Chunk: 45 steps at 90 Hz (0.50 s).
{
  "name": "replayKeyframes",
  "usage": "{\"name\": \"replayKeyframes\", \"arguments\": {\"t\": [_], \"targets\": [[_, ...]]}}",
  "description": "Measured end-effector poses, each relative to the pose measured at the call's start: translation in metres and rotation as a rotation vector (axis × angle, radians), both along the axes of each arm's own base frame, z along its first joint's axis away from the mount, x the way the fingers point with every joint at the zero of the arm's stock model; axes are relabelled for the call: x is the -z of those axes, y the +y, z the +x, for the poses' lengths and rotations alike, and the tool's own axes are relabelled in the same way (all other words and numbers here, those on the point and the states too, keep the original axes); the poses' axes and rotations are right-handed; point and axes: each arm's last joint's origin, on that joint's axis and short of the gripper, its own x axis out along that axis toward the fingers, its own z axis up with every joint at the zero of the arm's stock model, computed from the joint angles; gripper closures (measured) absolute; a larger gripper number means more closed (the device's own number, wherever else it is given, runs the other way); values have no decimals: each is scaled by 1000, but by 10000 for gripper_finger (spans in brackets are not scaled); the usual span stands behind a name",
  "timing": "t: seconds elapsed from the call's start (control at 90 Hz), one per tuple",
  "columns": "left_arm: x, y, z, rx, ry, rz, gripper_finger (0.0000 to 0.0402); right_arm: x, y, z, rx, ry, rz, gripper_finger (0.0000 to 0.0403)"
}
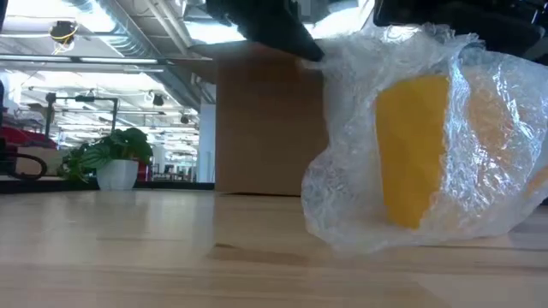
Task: Wrap mug
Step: Wrap the yellow mug with the bubble wrap
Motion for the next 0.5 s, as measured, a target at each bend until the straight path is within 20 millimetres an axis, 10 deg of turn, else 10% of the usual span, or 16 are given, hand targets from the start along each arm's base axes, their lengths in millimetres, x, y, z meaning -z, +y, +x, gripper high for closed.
{"name": "replayKeyframes", "arguments": {"t": [0.5], "targets": [[1,28,4,-41,13,46,175,0,0,0,1,-1,0,403]]}}
